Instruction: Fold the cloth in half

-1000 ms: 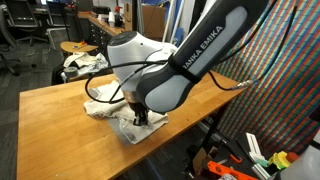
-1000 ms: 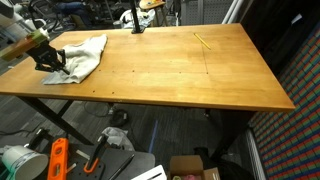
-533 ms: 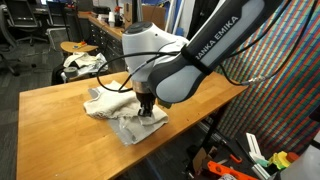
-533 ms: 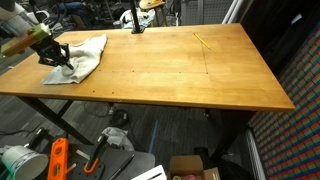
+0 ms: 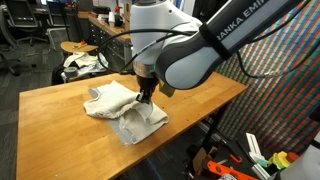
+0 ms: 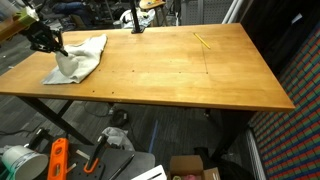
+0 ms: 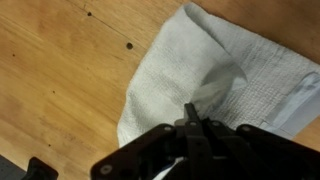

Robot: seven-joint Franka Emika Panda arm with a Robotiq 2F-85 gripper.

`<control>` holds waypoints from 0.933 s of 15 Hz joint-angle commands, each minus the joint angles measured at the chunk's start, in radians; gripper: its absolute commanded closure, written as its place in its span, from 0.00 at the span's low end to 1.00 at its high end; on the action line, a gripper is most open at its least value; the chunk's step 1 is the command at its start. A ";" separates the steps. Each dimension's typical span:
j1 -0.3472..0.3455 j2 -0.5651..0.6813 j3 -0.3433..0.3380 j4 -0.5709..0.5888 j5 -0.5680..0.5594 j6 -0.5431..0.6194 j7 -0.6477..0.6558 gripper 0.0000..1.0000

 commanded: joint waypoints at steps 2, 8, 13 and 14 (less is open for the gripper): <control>0.026 -0.063 0.071 -0.020 0.055 -0.005 0.004 0.99; 0.045 -0.013 0.141 0.029 0.008 -0.065 0.093 0.99; 0.069 0.051 0.169 0.068 -0.049 -0.087 0.145 0.99; 0.076 0.070 0.171 0.079 -0.077 -0.089 0.169 0.99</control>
